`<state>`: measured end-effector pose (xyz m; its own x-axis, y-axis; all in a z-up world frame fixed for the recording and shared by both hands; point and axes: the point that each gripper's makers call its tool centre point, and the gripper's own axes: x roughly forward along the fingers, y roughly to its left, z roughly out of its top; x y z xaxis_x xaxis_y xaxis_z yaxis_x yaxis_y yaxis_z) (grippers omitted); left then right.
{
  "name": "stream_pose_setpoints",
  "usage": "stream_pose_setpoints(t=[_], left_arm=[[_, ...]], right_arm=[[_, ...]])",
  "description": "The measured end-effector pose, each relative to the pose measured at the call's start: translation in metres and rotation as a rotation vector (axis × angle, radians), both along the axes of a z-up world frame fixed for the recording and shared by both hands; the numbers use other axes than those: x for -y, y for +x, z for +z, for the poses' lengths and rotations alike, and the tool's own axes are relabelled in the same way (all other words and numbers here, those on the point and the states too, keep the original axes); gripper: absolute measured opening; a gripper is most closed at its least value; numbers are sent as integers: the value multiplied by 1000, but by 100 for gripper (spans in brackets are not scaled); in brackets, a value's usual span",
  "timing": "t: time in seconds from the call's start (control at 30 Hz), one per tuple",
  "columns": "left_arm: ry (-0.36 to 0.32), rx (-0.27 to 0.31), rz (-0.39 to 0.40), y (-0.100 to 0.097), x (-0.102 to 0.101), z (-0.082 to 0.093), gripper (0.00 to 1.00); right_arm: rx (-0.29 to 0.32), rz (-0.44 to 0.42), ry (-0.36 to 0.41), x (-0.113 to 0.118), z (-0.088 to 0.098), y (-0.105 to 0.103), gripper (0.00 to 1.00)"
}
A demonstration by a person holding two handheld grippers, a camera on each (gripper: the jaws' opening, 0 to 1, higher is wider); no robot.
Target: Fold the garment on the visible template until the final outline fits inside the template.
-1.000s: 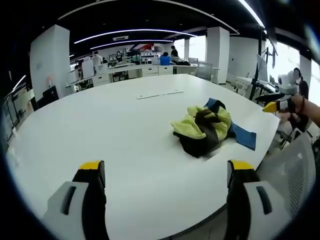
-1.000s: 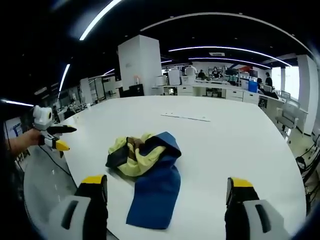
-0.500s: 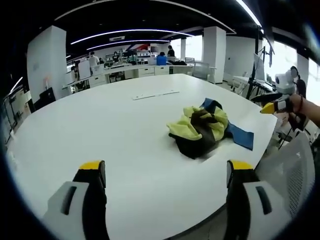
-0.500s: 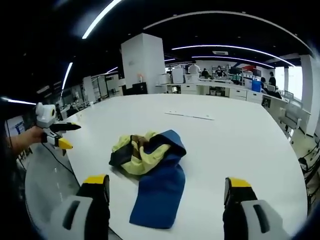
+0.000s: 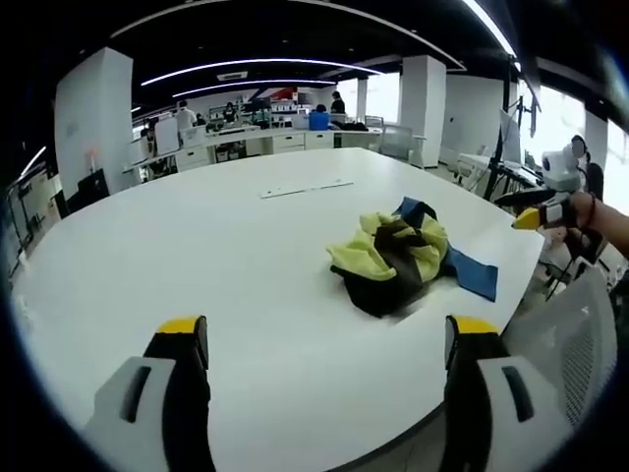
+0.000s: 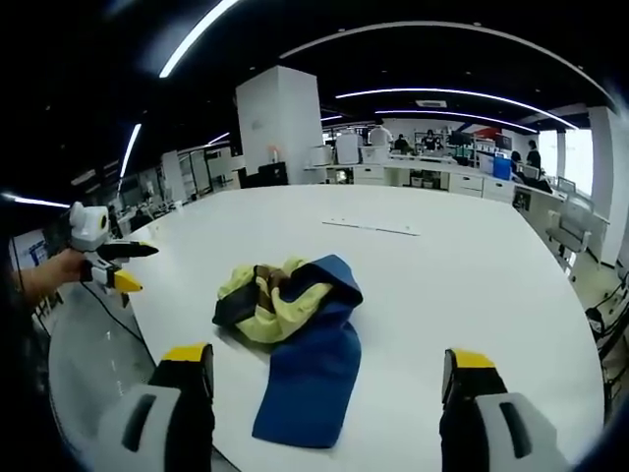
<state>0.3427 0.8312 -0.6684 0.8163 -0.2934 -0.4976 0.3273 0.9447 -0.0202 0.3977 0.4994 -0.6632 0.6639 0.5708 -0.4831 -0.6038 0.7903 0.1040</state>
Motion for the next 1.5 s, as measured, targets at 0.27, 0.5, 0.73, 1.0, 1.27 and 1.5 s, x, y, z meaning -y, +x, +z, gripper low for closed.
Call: stream_pose_setpoints(t=[0.27, 0.5, 0.73, 1.0, 1.27, 1.5], left_arm=[[-8, -16, -4, -2, 2, -2, 95], [-32, -20, -22, -3, 9, -4, 93], [-42, -19, -48, 3, 23, -3, 90], [-40, -13, -63, 11, 30, 0, 87], [-47, 6, -78, 19, 40, -3, 76], [-38, 3, -109, 25, 51, -7, 69]], right_arm=[[-1, 10, 1, -3, -2, -2, 97], [16, 21, -15, -5, -2, -2, 96], [7, 51, -3, -12, -2, 2, 95], [5, 90, 0, -23, -2, 9, 94], [23, 126, 0, -33, -2, 19, 91], [52, 156, -6, -43, 1, 31, 84]])
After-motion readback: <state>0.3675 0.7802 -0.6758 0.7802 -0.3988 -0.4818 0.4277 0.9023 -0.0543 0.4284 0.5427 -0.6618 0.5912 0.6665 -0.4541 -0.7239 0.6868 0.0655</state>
